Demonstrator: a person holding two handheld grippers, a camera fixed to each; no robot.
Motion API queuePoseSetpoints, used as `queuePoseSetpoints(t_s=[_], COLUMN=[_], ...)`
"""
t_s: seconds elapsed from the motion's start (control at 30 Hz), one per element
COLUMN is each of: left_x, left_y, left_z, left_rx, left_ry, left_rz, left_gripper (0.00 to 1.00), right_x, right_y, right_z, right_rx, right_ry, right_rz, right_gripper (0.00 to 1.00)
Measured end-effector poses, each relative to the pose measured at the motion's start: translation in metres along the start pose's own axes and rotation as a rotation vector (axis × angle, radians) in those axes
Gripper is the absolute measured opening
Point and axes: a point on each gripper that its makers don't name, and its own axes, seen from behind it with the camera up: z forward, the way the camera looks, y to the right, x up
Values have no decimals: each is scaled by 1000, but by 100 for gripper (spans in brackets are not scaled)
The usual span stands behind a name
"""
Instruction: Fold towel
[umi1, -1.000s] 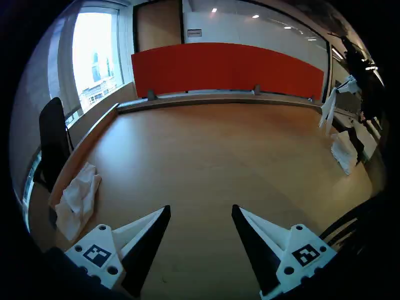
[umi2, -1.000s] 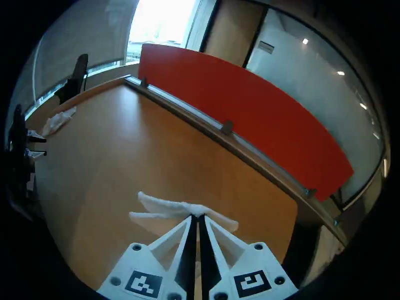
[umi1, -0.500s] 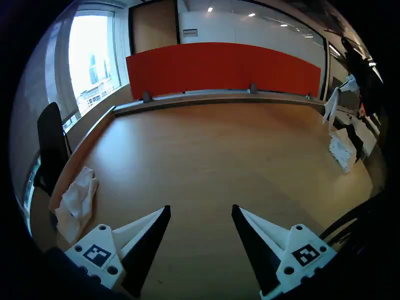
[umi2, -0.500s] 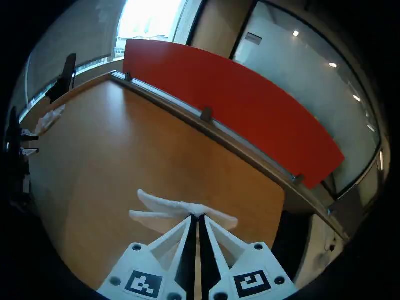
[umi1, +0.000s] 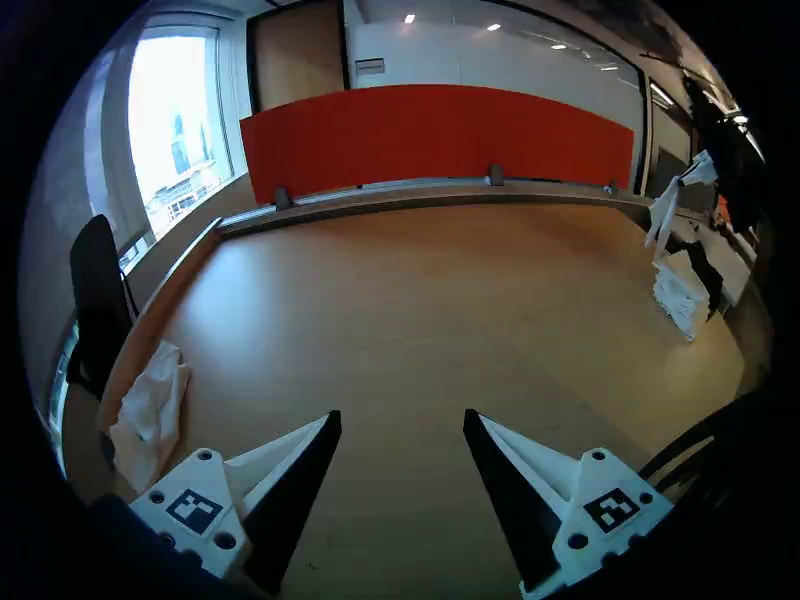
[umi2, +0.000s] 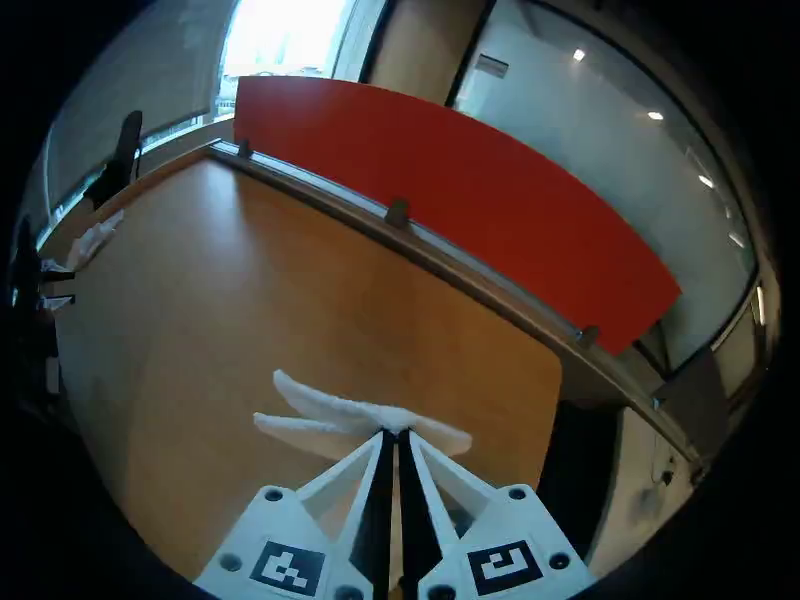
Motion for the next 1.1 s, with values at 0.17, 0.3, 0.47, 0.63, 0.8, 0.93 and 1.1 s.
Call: queuePoseSetpoints(t_s=[0.17, 0.3, 0.47, 0.63, 0.8, 0.93, 1.1], left_x=[2, 4, 3, 0, -1, -2, -3], left_y=[5, 9, 12, 12, 10, 10, 9], left_z=[1, 1, 1, 0, -1, -2, -3], left_rx=[-10, -17, -24, -28, -29, -29, -29], left_ry=[2, 5, 5, 1, -1, -2, -4], left_rz=[8, 14, 15, 19, 25, 28, 32], left_gripper=[91, 91, 91, 91, 91, 91, 91], right_x=[-17, -38, -70, -102, -131, -149, -167], right_y=[2, 3, 2, 1, 1, 0, -1], right_z=[-10, -18, -26, -32, -34, -35, -35], right_rx=[-7, -16, -33, -49, -64, -74, -83], right_ry=[-9, -28, -56, -86, -121, -146, -174], right_rz=[17, 32, 56, 74, 99, 116, 135], right_gripper=[3, 3, 3, 3, 3, 3, 3])
